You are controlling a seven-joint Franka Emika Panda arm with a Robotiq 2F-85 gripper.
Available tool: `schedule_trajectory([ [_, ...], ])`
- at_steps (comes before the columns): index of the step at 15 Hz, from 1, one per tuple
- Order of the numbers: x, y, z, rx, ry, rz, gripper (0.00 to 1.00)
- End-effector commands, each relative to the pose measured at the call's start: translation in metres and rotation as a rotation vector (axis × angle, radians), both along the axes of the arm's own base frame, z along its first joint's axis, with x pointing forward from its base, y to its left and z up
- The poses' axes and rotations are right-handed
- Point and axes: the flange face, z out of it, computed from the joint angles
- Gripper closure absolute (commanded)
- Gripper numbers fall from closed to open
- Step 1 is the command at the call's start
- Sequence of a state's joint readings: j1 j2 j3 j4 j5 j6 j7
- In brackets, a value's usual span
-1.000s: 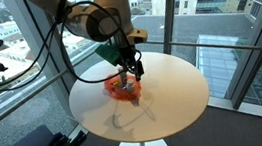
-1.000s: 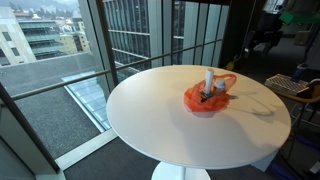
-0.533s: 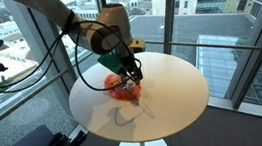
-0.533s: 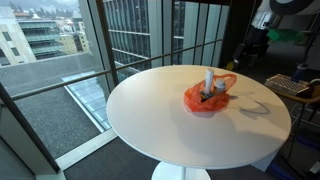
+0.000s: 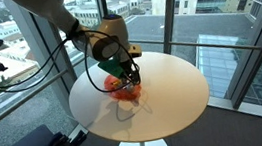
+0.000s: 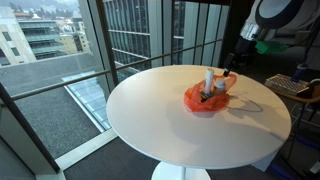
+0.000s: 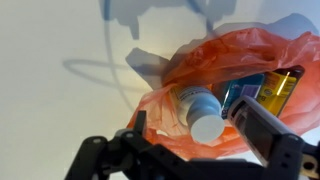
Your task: Remove the white bottle from the plastic bag and put it on the table
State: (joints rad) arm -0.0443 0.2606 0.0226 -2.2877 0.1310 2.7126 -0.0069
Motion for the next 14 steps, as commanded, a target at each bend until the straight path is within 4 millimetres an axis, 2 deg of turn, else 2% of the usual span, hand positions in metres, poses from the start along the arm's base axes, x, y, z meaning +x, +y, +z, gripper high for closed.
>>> schedule_trajectory([
  [1, 0.018, 0.003, -0.007, 0.007, -0.033, 0.033, 0.0],
  [8, 0.037, 0.008, -0.026, 0.013, -0.034, 0.041, 0.0],
  [14, 0.049, 0.008, -0.034, 0.013, -0.033, 0.039, 0.0],
])
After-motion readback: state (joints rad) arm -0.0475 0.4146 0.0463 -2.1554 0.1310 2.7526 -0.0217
